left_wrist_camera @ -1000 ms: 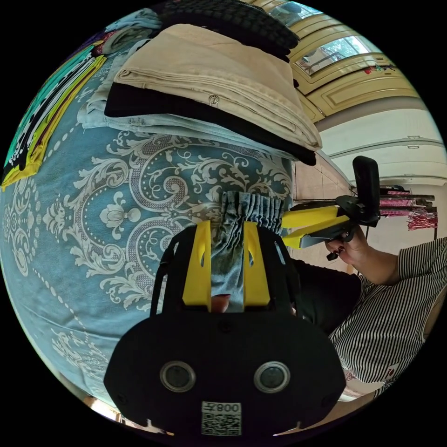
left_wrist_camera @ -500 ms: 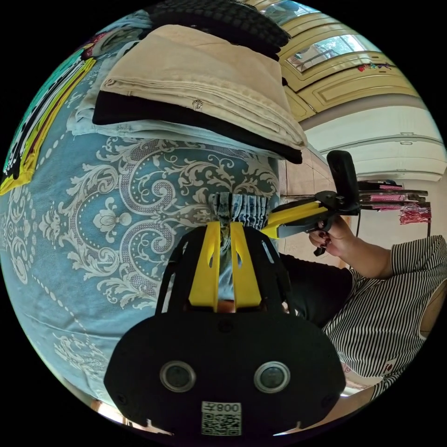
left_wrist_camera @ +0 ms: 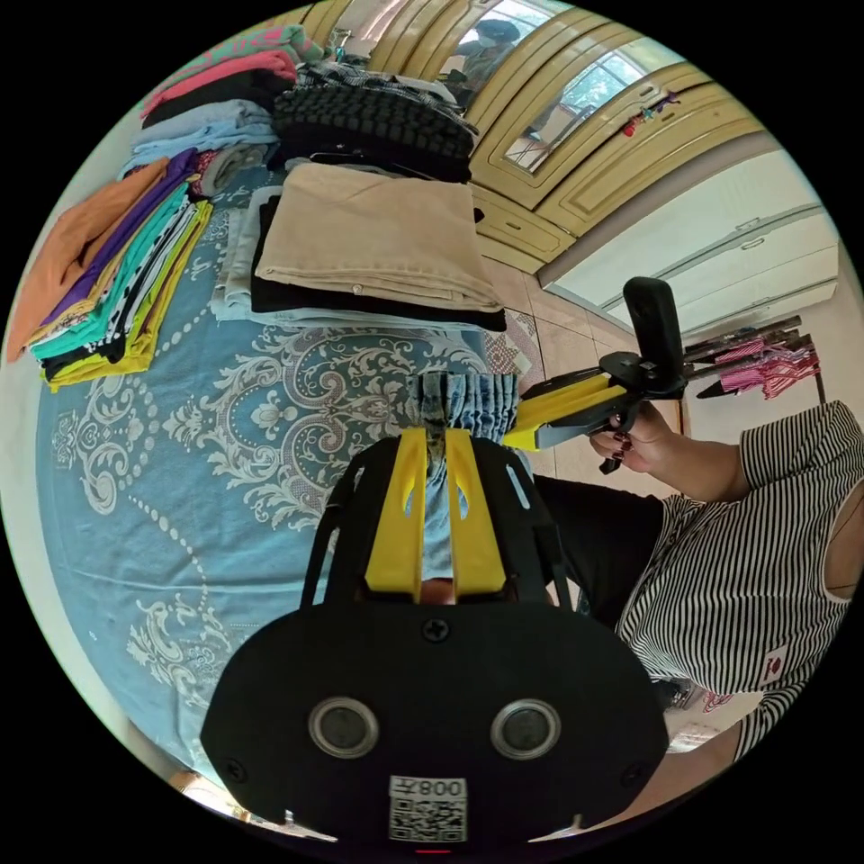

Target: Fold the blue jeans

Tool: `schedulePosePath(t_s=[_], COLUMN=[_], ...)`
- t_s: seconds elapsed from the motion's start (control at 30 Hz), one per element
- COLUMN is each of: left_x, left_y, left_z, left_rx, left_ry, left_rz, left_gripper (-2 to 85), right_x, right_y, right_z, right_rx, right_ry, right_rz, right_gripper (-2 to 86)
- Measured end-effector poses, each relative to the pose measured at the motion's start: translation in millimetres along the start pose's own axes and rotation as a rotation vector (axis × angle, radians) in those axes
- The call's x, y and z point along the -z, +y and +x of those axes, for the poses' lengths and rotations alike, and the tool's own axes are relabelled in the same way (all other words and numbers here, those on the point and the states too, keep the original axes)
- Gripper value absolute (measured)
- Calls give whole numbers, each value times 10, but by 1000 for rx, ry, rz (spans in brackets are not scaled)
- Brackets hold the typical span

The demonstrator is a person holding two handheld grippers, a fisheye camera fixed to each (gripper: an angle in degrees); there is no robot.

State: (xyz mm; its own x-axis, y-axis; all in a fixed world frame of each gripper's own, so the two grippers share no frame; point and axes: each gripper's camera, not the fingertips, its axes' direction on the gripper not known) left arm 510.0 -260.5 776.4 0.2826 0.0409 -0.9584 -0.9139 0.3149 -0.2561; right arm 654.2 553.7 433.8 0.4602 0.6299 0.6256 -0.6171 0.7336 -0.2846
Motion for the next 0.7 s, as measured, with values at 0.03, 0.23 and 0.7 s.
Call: schedulePosePath(t_s=[0.03,0.23,0.7], left_x=[106,591,1010], left_y=[162,1167,4063], left_z=[41,185,313], left_rx=[1,59,295], left_ry=[-10,-31,-19], left_rz=[23,173,410], left_gripper=[30,30,44], right_x=[-48,-406,-2045], right_y=[33,215,820], right_z=[-151,-974,-2664], right_rx=[28,190,492], right_ry=[4,39,20], right_rz=[3,-4,-218], right_gripper=[30,31,34])
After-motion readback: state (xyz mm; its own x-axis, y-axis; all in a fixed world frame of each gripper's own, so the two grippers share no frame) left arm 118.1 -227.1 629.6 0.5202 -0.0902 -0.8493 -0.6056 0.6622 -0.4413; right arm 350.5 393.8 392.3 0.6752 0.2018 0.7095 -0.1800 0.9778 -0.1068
